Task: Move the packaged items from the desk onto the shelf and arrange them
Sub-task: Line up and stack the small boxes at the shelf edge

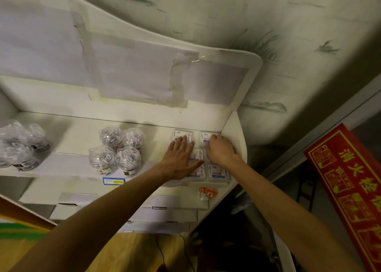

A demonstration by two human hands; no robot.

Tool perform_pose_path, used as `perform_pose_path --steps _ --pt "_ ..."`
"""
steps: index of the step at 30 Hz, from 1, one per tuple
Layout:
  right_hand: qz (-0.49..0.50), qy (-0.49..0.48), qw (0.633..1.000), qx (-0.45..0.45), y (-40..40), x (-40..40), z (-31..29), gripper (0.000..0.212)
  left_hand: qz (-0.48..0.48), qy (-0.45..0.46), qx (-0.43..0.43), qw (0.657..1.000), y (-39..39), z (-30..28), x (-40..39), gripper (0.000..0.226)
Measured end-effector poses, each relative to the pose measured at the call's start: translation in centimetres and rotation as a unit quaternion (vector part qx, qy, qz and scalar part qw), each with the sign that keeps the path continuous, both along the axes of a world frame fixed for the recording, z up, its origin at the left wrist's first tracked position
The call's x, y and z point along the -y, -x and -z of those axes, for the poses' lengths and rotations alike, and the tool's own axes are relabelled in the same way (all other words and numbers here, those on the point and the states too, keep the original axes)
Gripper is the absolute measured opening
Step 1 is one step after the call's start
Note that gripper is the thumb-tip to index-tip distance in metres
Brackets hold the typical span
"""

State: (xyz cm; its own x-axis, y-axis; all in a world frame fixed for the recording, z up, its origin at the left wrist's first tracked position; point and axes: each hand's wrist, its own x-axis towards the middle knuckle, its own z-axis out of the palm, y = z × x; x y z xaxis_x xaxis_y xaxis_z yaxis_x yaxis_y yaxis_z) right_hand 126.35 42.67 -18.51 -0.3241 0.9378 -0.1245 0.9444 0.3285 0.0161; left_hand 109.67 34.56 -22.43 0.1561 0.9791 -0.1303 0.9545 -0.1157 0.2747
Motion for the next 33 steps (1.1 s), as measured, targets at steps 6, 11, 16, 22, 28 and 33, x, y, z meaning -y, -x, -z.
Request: perform_pose_path --steps 6,11,16,22,28,33 --pt "-0.087 0.004 0.994 -0.068 -1.1 2.3 2.1 0.060 -0.013 -0.055 -0.027 0.998 0.2 0.2 0.4 0.098" --pt "-0.055 0.044 0.993 -0.096 -1.6 2.8 3.4 0.064 -0.036 -0.006 -0.020 0.999 0.2 0.5 0.2 0.110" --pt "-0.053 0.061 0.993 -0.090 -1.8 2.5 4.5 0.059 0.009 -0.001 -0.021 1.000 -0.8 0.0 1.0 0.093" --pt "-0.030 0.041 0.992 -0.115 -2.2 4.8 4.4 0.061 0.008 0.005 -0.025 1.000 -1.1 1.1 1.7 0.085" --pt "-0.050 -0.011 0.997 -0.052 -2.4 6.0 5.3 0.079 0.001 -0.040 -0.046 0.998 -1.6 2.0 1.7 0.078" --pt "-0.054 -0.015 0.998 -0.038 -2.4 5.8 5.9 0.084 -0.008 -0.046 -0.047 0.998 -1.7 1.9 1.5 0.080"
